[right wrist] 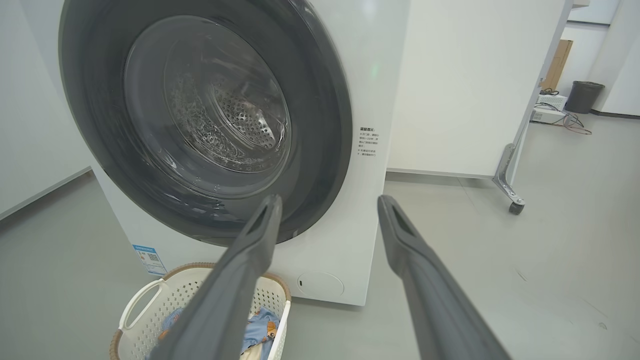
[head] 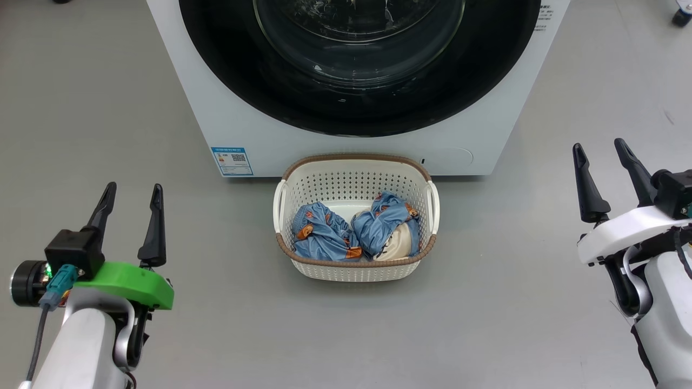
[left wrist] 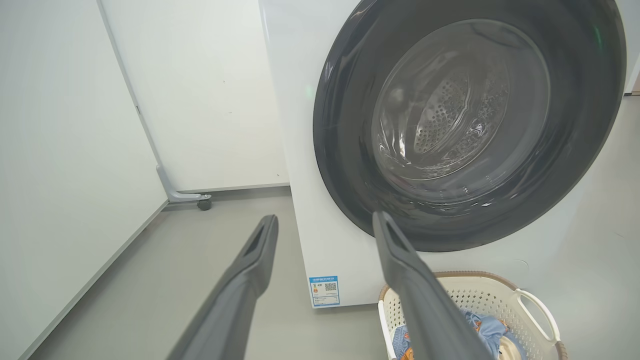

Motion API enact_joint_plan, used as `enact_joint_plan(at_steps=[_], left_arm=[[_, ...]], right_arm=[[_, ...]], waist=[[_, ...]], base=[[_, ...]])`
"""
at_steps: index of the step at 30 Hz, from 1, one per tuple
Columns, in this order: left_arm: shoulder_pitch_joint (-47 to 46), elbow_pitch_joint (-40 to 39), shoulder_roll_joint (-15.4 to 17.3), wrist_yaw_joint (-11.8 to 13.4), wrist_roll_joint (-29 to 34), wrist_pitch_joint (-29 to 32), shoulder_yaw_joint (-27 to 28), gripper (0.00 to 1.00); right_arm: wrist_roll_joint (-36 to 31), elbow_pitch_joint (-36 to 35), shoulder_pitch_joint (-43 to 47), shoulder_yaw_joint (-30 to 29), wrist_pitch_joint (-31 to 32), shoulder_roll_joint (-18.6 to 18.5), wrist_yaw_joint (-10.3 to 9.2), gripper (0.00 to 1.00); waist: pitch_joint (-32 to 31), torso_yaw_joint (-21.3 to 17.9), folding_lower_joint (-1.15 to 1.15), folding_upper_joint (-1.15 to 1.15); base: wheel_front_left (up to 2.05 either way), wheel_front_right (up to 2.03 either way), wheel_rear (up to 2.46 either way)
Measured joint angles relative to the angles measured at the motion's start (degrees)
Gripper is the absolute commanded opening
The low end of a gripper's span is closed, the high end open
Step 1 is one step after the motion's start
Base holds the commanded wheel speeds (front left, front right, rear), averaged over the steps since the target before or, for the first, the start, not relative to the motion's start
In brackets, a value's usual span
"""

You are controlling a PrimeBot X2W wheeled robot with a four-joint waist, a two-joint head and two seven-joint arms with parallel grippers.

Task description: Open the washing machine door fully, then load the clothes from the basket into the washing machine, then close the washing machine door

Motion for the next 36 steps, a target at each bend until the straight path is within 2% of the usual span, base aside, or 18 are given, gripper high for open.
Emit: enact_joint_plan(at_steps=[17,36], left_arm=[[0.0,0.3,-1.6,0.0,-0.8,-0.1,3.3,1.0],[-1.2,0.1,-1.7,0.0,0.5,-0.1,4.1,1.0]], right_arm=[[1.2,0.5,0.0,-1.8,0.0,0.8,0.42,1.0],[0.6,0.4,0.0,-4.1,0.0,1.9,0.67,1.0]], waist=[[0.1,-0.4,0.0,0.0],[1.0,-0.8,0.0,0.0]], base=[[0.0,0.0,0.0],[0.0,0.0,0.0]])
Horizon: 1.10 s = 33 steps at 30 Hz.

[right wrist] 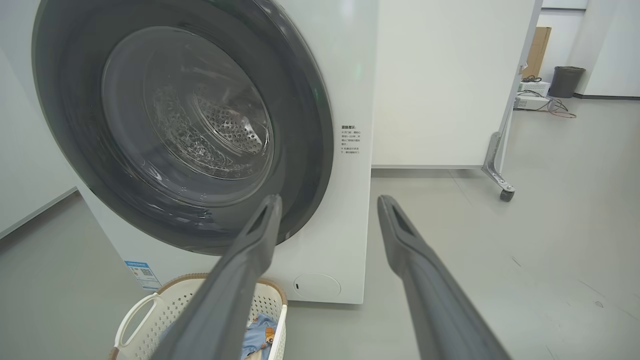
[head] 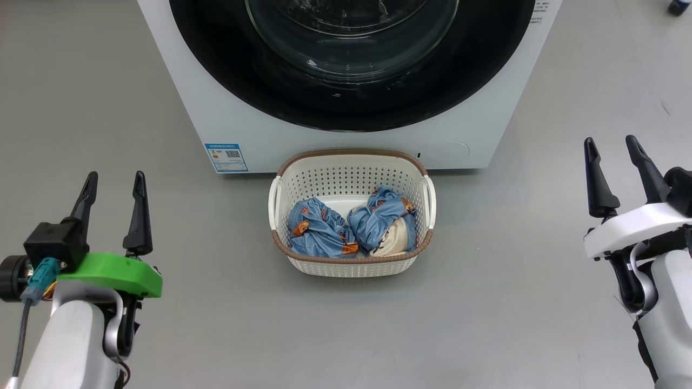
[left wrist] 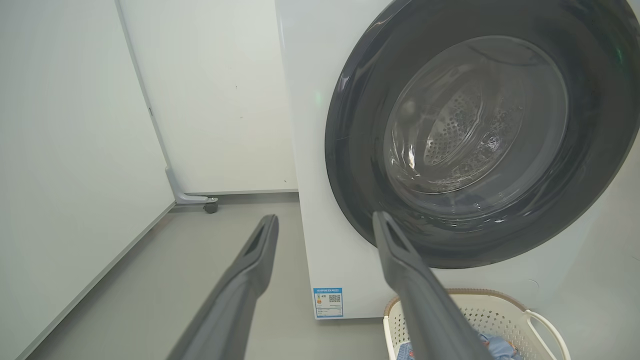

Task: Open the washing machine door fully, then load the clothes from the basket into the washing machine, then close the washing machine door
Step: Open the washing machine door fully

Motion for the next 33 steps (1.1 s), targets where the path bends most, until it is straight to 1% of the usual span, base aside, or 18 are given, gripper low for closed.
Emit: enact_joint_plan(at_steps=[4,12,15,18,33], left_arm=[[0.0,-0.1,0.0,0.0,0.0,0.0,0.9,1.0],[0.0,-0.2,0.0,0.0,0.2,0.0,0.9,1.0],[0.0,-0.2,0.3,0.0,1.7,0.0,0.5,1.0],[0.0,-0.2,0.3,-0.1,1.9,0.0,0.2,1.0],[-0.1,-0.3,0.2,-0.1,1.9,0.0,0.0,1.0]], right_arm=[[-0.1,0.0,0.0,-0.3,0.0,0.0,0.01,1.0],[-0.6,-0.1,0.0,-0.6,0.0,0.1,0.43,1.0],[-0.8,-0.1,0.0,-0.7,0.0,0.1,0.45,1.0],[-1.1,-0.1,0.0,-0.9,0.0,0.2,0.49,1.0],[-1.7,0.0,0.0,-2.3,0.0,0.4,0.51,1.0]], waist=[[0.2,0.0,0.0,0.0],[0.4,0.1,0.0,0.0],[0.5,0.1,0.0,0.0],[0.6,0.1,0.0,0.0],[1.0,0.5,0.0,0.0]], base=[[0.0,0.0,0.0],[0.0,0.0,0.0],[0.05,0.05,-0.11],[0.13,0.13,-0.25],[0.32,0.32,-0.65]])
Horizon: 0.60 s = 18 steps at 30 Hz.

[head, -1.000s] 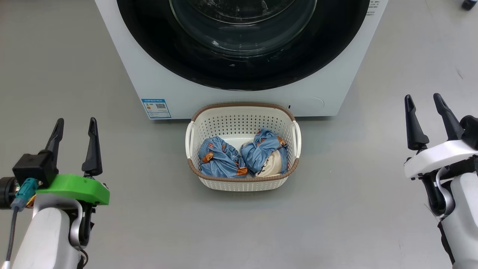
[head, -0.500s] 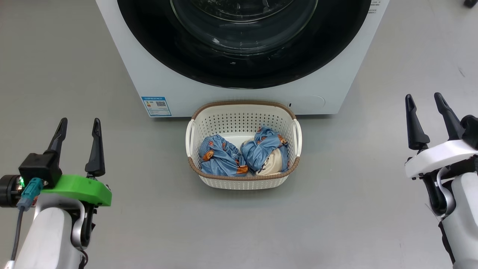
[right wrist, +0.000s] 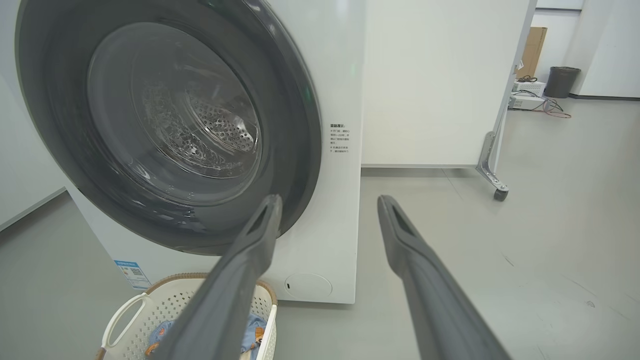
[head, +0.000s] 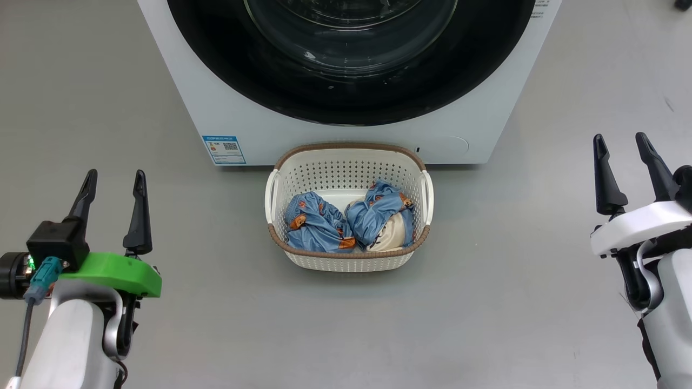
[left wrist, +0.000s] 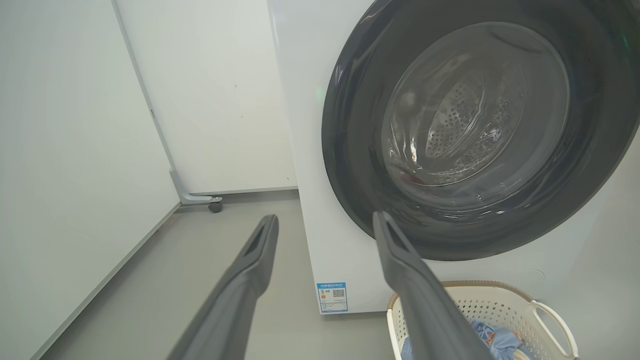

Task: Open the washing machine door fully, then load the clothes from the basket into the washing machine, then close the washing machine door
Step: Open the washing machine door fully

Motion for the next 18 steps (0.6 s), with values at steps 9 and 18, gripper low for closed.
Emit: enact_joint_plan(at_steps=[9,18], left_arm=[[0.0,0.0,0.0,-0.1,0.0,0.0,0.2,1.0],[0.0,0.0,0.0,-0.1,0.0,0.0,0.6,1.0]], right_arm=[[0.0,0.1,0.0,-0.7,0.0,0.3,0.43,1.0],[-0.1,0.3,0.3,-1.6,0.0,1.4,0.43,1.0]], waist=[[0.0,0.2,0.0,0.0],[0.0,0.3,0.0,0.0]], base=[[0.61,0.61,-1.21],[0.82,0.82,-1.64]])
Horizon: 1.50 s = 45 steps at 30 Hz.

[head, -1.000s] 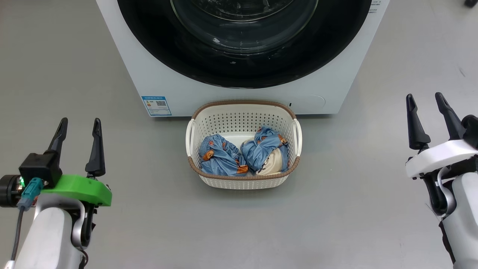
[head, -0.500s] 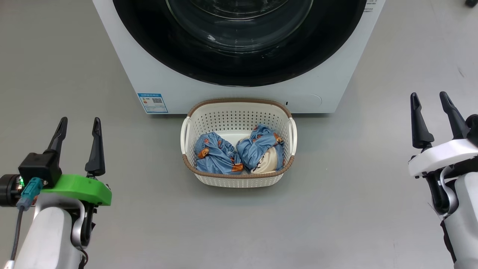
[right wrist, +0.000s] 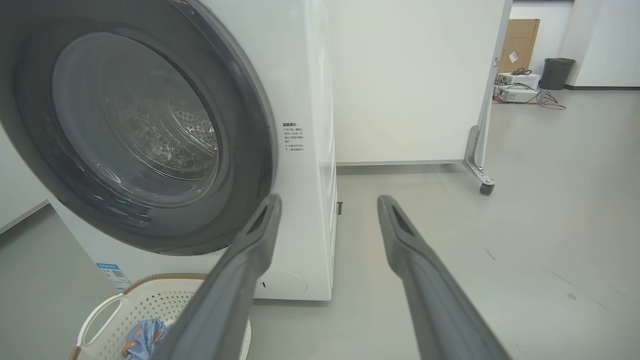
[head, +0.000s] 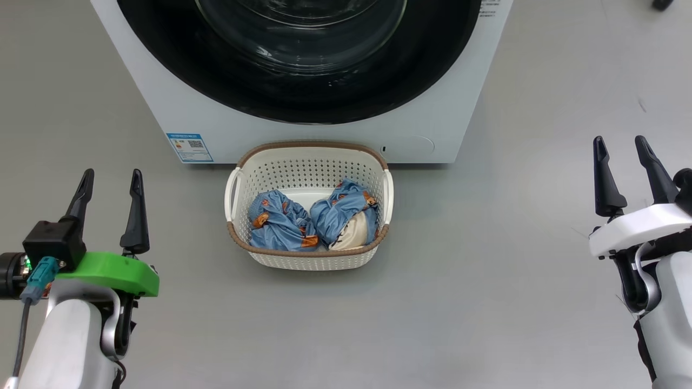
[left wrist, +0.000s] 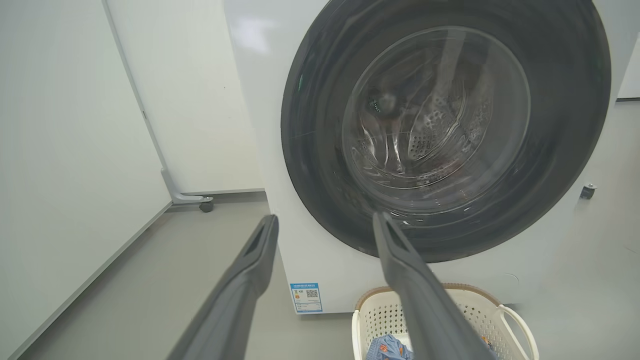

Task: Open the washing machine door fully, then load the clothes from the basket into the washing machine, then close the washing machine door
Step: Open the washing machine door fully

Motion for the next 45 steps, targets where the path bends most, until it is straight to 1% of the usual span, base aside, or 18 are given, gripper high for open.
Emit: enact_joint_plan(at_steps=[6,15,23,34,45], left_arm=[[0.0,-0.6,-0.9,0.0,-0.6,0.0,0.5,1.0],[-0.2,-1.5,-0.9,0.0,-0.6,0.0,0.7,1.0],[-0.2,-1.8,-0.7,0.0,1.1,0.0,0.3,1.0],[-0.2,-3.0,-0.7,0.0,1.2,0.0,0.0,1.0],[-0.2,-3.3,-0.7,0.0,1.3,0.0,0.0,1.0]], right_arm=[[0.0,0.1,0.1,-0.6,0.0,0.2,0.0,1.0],[-0.3,0.0,0.1,-1.5,0.0,0.3,0.01,1.0],[-0.3,-0.2,0.1,-2.0,0.0,0.5,0.05,1.0],[-0.8,-0.4,0.1,-2.6,0.0,1.1,0.08,1.0],[-1.2,-0.8,0.1,-3.4,0.0,1.5,0.09,1.0]], waist=[[0.2,0.0,0.0,0.0],[0.8,0.0,0.0,0.0],[1.1,0.0,0.0,0.0],[1.4,0.1,0.0,0.0],[1.3,0.2,0.0,0.0]], base=[[0.93,0.93,-1.87],[0.74,0.74,-1.48],[0.54,0.54,-1.08],[0.29,0.29,-0.58],[0.04,0.04,-0.08]])
